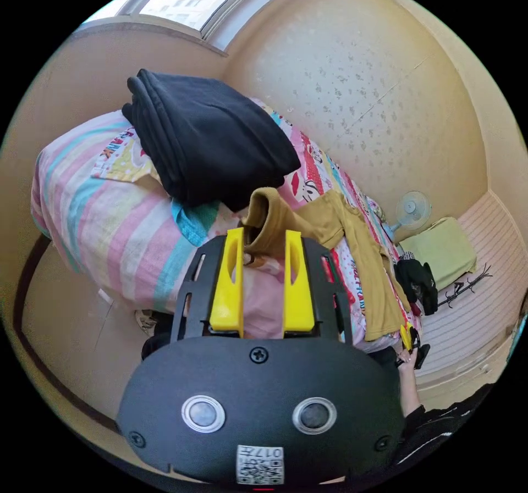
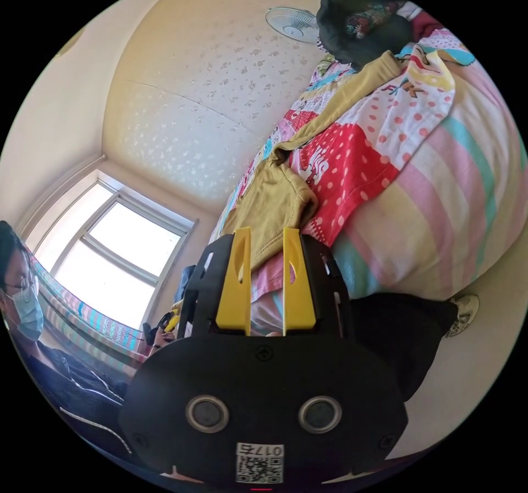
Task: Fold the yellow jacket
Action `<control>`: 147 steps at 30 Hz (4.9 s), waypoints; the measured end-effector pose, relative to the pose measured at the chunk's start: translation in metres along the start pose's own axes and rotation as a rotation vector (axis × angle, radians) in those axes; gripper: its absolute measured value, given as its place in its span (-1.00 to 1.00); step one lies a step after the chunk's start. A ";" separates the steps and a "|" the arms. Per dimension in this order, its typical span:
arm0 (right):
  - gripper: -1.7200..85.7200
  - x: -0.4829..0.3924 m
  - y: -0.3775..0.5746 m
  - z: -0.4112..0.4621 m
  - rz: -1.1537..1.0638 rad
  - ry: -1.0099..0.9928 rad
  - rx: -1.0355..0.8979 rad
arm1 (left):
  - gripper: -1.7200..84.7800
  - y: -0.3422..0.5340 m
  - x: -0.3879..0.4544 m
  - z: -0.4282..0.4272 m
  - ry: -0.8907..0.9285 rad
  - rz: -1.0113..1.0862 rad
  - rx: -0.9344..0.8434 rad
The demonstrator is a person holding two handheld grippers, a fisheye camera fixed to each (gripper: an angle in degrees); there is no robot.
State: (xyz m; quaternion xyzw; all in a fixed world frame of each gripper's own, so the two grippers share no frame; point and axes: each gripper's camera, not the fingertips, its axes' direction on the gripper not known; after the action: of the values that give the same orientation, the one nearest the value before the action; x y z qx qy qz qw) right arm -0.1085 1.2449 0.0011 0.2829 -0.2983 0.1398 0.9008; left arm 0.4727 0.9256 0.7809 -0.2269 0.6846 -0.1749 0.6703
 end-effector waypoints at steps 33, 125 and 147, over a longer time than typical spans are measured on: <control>-0.76 0.019 0.054 0.074 0.040 -0.045 0.047 | -0.66 0.017 -0.068 0.011 0.039 -0.321 -0.205; -0.91 -0.204 -0.168 0.593 -0.696 0.358 -0.253 | -0.89 0.005 0.437 0.294 -0.247 0.458 -0.020; -0.78 -0.011 -0.255 0.478 -0.184 0.368 -0.333 | -0.86 0.052 0.571 0.351 -0.610 0.984 -0.142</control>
State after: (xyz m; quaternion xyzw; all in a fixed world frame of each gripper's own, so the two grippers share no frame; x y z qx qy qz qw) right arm -0.2291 0.7563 0.2020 0.1264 -0.1212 0.0553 0.9830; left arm 0.8198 0.6802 0.2597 0.0333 0.4956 0.2763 0.8228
